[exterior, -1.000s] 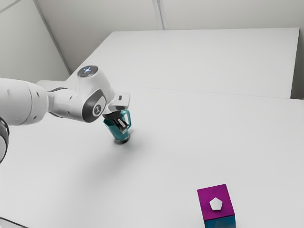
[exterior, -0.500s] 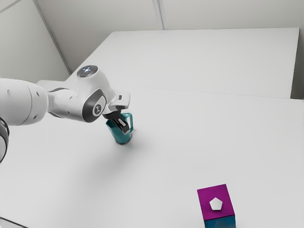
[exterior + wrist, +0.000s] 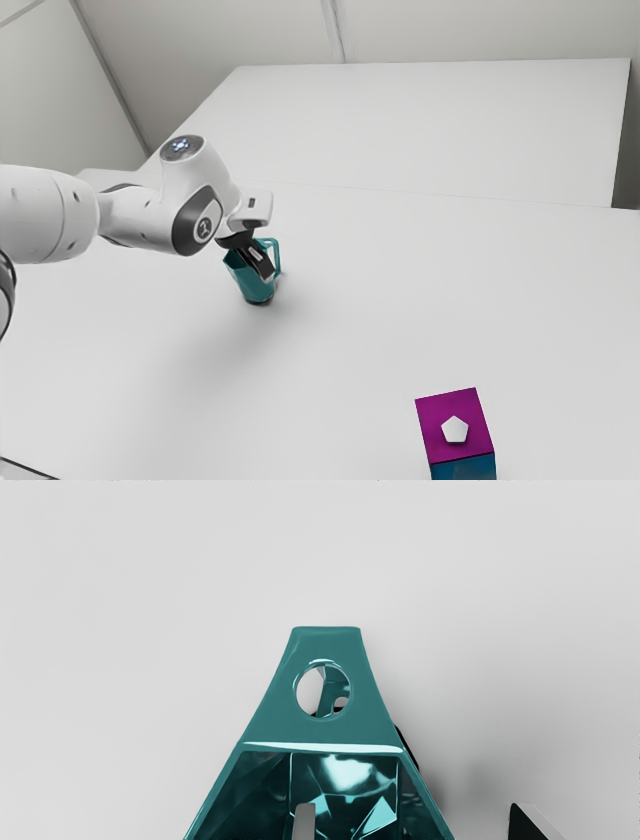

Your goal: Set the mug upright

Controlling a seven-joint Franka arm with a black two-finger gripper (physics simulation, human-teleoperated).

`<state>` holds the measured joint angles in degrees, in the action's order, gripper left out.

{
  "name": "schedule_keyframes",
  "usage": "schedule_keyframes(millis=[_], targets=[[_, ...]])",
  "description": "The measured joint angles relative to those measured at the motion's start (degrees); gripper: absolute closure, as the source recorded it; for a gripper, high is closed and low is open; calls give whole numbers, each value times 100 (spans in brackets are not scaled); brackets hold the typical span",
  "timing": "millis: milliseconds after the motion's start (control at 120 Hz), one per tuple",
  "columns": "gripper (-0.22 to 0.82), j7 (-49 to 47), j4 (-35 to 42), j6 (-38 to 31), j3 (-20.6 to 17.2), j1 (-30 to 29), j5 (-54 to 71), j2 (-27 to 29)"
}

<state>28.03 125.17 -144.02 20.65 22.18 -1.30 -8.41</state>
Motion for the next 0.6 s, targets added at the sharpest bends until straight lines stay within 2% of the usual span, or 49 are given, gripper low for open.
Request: schedule_keyframes(millis=[433, 600], targets=[[16, 11, -106, 198, -126, 18, -64, 625], [8, -42, -1065, 852, -181, 1, -74, 559]])
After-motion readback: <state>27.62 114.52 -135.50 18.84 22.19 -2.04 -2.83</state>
